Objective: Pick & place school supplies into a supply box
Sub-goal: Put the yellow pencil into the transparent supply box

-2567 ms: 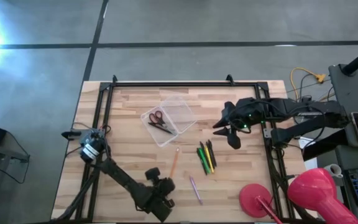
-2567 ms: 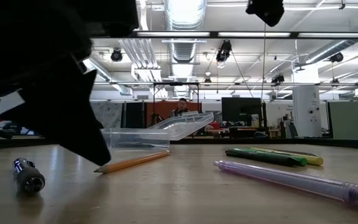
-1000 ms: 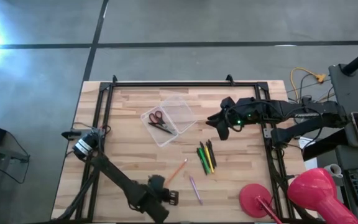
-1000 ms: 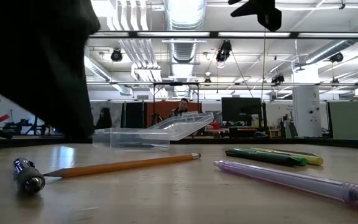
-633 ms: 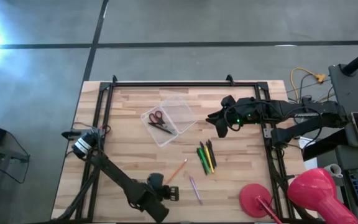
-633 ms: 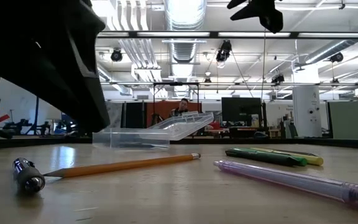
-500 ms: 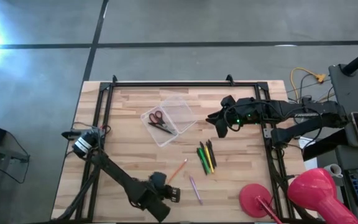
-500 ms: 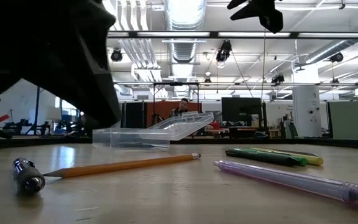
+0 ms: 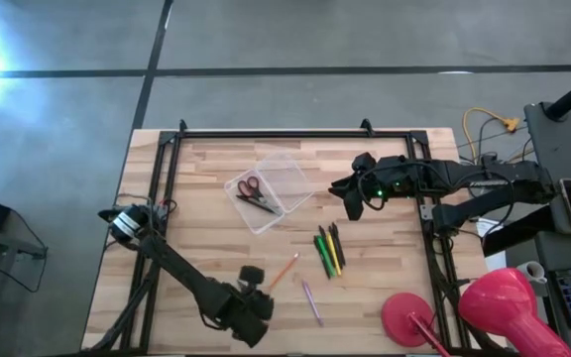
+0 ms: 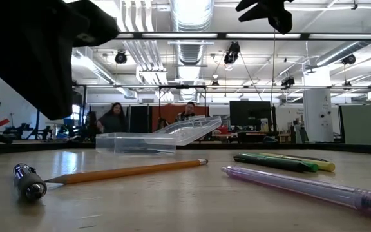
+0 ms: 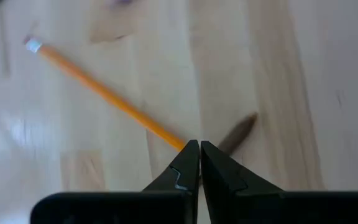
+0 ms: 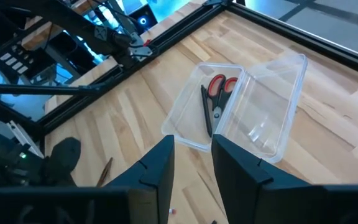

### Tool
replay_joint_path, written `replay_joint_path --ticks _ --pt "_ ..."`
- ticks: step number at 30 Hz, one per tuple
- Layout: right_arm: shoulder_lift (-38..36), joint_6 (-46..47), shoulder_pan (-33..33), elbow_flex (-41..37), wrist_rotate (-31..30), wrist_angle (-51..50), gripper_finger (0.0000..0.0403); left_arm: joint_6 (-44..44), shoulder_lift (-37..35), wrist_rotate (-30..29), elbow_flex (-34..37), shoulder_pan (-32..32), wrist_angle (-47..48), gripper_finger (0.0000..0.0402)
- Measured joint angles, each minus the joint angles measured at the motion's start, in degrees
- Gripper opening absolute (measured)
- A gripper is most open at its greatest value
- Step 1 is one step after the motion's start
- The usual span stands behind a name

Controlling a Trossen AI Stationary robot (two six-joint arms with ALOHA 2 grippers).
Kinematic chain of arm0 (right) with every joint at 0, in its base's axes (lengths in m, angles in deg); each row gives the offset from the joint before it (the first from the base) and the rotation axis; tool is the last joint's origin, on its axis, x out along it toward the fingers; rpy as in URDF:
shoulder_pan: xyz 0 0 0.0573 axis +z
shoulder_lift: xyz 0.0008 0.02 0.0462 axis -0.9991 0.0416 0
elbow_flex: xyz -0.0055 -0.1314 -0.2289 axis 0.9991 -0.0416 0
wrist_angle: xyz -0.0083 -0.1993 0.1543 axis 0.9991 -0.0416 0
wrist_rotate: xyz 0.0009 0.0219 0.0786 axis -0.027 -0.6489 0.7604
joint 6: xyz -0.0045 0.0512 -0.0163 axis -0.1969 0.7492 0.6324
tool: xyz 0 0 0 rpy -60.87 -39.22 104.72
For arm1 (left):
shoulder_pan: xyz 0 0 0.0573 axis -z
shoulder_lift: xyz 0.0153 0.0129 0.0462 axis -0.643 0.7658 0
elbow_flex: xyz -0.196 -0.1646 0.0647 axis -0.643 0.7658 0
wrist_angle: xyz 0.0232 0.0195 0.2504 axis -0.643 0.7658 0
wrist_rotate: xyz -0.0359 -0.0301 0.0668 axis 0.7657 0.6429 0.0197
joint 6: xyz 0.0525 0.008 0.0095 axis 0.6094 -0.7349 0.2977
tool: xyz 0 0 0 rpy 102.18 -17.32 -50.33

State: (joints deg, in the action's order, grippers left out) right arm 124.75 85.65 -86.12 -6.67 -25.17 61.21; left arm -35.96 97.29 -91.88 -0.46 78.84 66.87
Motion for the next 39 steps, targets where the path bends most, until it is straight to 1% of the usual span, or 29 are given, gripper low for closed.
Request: replay_joint_path --ticks 3,4,12,16,18,21,22,23,26,27,29,31,33,35,37,39 --pt "0.00 0.02 -0.02 -0.02 -0.01 -0.02 0.0100 8.60 -0.08 -0.12 0.26 -0.09 0.08 0.0000" --pt "0.00 0.06 -0.02 -0.02 -0.01 -0.04 0.0100 9.47 -0.10 -0.72 0.35 -0.02 0.18 0.0000" --pt "0.00 0.06 -0.02 -0.02 -0.05 -0.42 0.0098 2.61 -0.21 -0.36 2.25 -0.02 -0.46 0.0000" --pt "0.11 0.00 -0.03 -0.02 -0.22 -0.43 0.0098 2.37 -0.21 1.34 4.08 -0.02 -2.62 0.0000" --pt "0.44 -2.55 -0.05 -0.02 -0.69 -0.55 0.0097 2.37 -0.21 1.31 4.24 0.00 -2.85 0.0000" --pt "1.56 -9.73 0.09 -0.02 -1.06 -0.90 0.0098 2.40 -0.21 1.29 4.40 0.00 -2.97 0.0000" --pt "2.02 -10.32 0.25 -0.02 -1.05 -0.91 0.0097 2.66 -0.21 1.29 4.43 0.00 -2.87 0.0000" --pt "2.57 -10.10 0.35 -0.02 -0.45 -0.86 0.0096 3.12 -0.21 1.29 4.44 0.02 -2.88 0.0000" --pt "4.71 -10.84 0.38 -0.05 5.29 -1.25 0.0092 4.51 -0.21 1.20 4.50 0.07 -2.95 0.0000" --pt "5.98 -13.11 0.38 -0.06 7.46 -0.97 0.0091 4.75 -0.21 1.20 4.54 0.09 -2.89 0.0000" --pt "9.41 -22.25 0.31 -0.04 13.72 -1.04 0.0092 4.83 -0.21 1.20 4.63 0.09 -2.89 0.0000" --pt "13.61 -33.80 0.70 -0.08 15.53 -3.50 0.0095 4.90 -0.21 1.20 4.63 0.09 -2.92 0.0000" --pt "17.82 -44.48 1.86 0.62 13.58 -6.93 0.0099 4.90 -0.21 1.20 4.64 0.09 -2.89 0.0000" --pt "22.23 -50.43 3.14 2.61 9.24 -8.51 0.0103 4.90 -0.21 1.18 4.66 0.09 -2.97 0.0000" --pt "26.46 -52.41 4.24 4.72 6.52 -10.24 0.0108 4.90 -0.21 1.14 4.66 0.11 -2.91 0.0000" --pt "30.63 -52.66 5.31 7.26 6.37 -11.15 0.0112 4.90 -0.21 1.12 4.69 0.11 -2.89 0.0000"
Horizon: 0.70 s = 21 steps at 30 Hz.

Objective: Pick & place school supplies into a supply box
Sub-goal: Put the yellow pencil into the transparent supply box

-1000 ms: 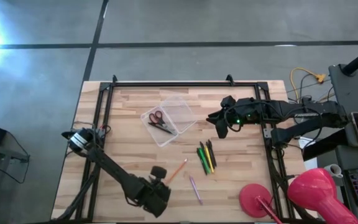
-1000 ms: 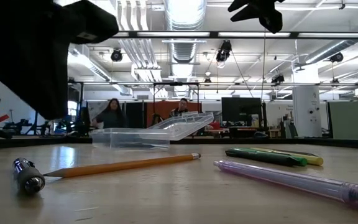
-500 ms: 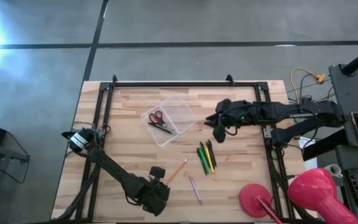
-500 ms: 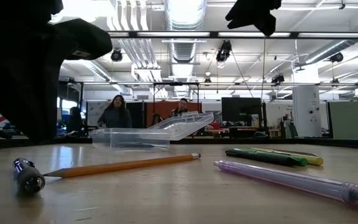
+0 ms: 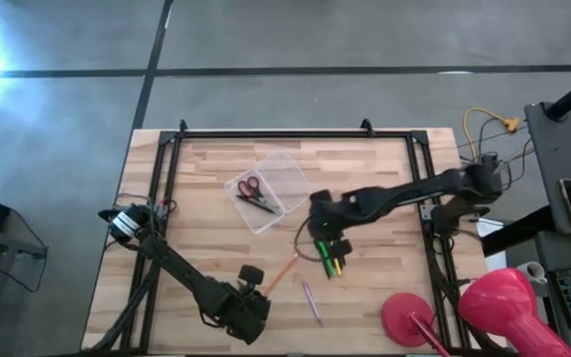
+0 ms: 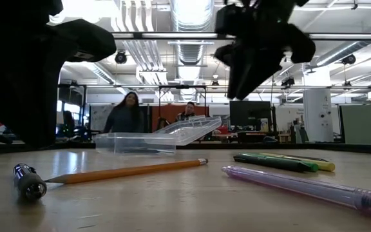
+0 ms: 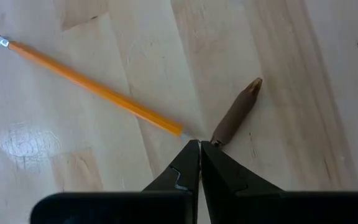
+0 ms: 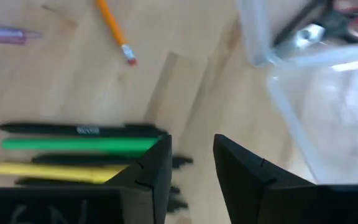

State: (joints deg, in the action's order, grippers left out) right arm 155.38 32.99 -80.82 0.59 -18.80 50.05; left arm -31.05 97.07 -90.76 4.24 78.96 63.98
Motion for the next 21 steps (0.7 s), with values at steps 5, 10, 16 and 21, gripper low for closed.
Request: replay_joint_path --ticks 5,10,16,21 --pt "6.86 -7.03 2.35 5.53 10.94 -0.52 0.0125 0.00 0.00 -0.16 0.71 -0.02 -0.01 0.0000" --pt "11.55 -12.87 4.24 8.46 11.35 -0.40 0.0143 0.00 0.00 -0.20 2.16 0.00 -0.24 0.0000" --pt "16.09 -13.36 4.73 10.62 10.20 3.59 0.0167 0.02 0.00 -0.54 3.69 -0.02 -3.39 0.0000" --pt "18.15 -13.07 4.68 11.88 10.12 4.46 0.0179 0.03 0.00 -3.29 3.79 -0.07 -4.89 0.0000"
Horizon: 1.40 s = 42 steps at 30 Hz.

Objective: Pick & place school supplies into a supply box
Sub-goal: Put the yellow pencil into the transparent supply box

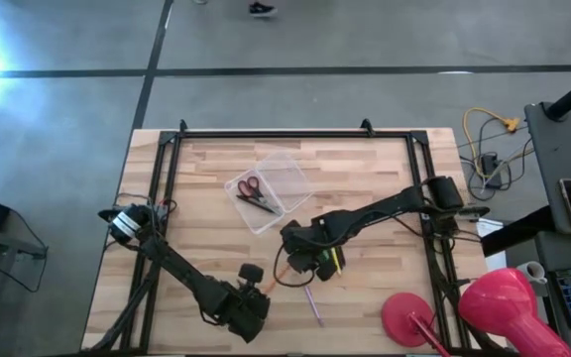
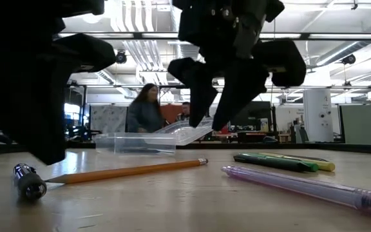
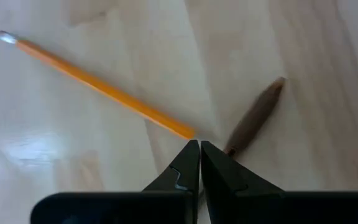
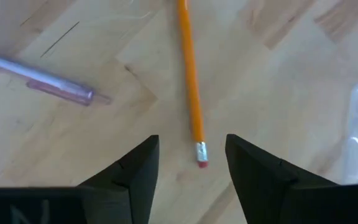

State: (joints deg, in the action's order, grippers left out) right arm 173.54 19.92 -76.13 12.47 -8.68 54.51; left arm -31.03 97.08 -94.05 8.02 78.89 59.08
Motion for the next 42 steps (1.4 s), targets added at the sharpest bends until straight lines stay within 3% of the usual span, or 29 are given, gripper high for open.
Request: replay_joint_path --ticks 42 --pt "2.10 1.25 -1.69 -7.71 0.28 14.89 0.0184 4.91 0.02 -1.68 -0.86 -0.06 -2.39 0.0000"
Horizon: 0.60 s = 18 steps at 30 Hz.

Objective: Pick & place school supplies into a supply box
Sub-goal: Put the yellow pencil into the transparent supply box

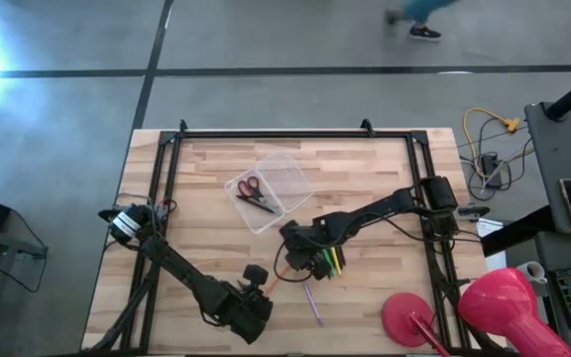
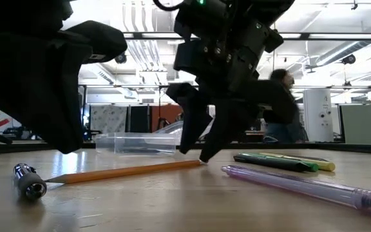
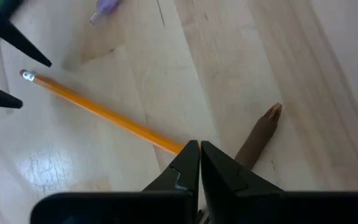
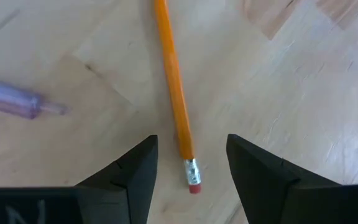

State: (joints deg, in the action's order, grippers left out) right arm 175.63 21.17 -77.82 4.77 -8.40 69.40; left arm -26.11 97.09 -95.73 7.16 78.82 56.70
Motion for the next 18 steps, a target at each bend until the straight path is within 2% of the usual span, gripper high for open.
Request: replay_joint_path --ticks 18 --pt "0.00 1.06 -0.91 -2.01 2.38 1.40 0.0182 0.02 -0.02 0.36 0.25 0.00 0.47 0.0000"
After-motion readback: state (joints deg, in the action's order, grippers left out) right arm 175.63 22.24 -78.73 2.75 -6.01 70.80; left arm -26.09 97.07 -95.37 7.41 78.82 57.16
